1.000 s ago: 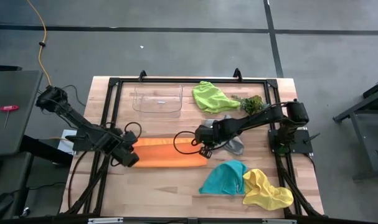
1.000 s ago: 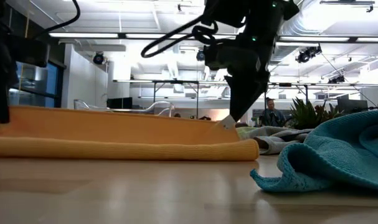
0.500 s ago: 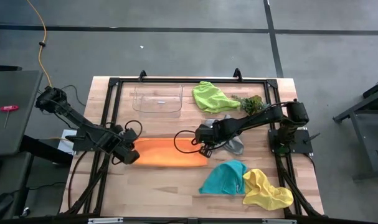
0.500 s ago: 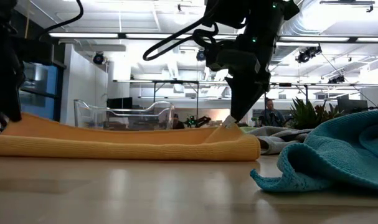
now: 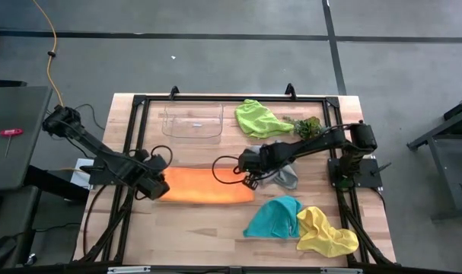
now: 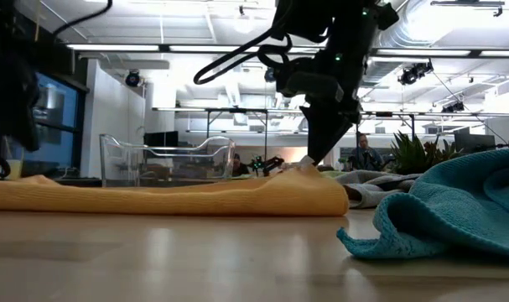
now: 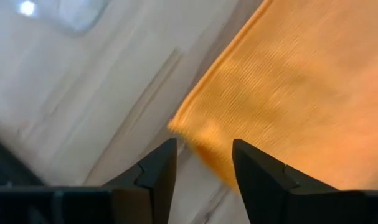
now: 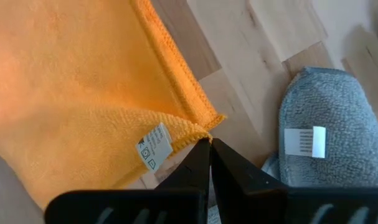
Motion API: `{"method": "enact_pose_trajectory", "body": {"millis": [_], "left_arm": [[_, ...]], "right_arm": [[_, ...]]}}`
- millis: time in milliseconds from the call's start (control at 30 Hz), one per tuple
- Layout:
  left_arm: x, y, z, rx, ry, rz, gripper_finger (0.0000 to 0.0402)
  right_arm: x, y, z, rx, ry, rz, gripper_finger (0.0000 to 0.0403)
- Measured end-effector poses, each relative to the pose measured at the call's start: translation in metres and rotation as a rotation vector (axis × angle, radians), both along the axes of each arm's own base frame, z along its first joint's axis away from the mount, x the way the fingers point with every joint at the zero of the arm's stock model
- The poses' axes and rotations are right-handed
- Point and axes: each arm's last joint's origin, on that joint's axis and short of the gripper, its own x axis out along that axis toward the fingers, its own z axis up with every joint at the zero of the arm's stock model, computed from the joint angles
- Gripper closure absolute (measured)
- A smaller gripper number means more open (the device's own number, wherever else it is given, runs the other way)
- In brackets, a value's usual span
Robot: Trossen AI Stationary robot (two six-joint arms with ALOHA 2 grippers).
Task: Fold microfiber towels
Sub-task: Fold the orange towel
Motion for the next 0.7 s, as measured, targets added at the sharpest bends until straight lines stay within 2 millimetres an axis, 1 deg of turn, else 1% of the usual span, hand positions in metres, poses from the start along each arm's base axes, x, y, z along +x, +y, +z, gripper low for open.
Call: {"method": "enact_pose_trajectory", "body": {"millis": [100,200,333,533,600,700], "left_arm": [[0.004,-0.001,0.004,0.002,-0.058,-0.031,0.0253],[0.005,0.0,-0.001,-0.014,-0.063,-0.06,0.0255],[0.003,0.0,-0.011,-0.048,-0.036,-0.032,0.026],[0.002,0.0,-0.013,-0.058,-0.047,-0.004,0.0261],[0.002,0.0,-0.013,-0.057,-0.048,-0.004,0.0261],[0.002,0.001,-0.013,-0.055,-0.046,-0.004,0.0261]], "right_arm": [[0.0,-0.003,0.0,0.0,0.0,-0.008,0.0403],[0.0,-0.004,0.0,0.001,0.0,-0.011,0.0403],[0.0,-0.004,0.0,0.002,0.001,-0.01,0.0403],[0.0,-0.006,0.0,0.006,0.0,-0.021,0.04],[0.0,-0.008,0.0,0.012,0.0,-0.025,0.0387],[0.001,-0.011,0.0,0.022,-0.001,-0.049,0.0345]]}}
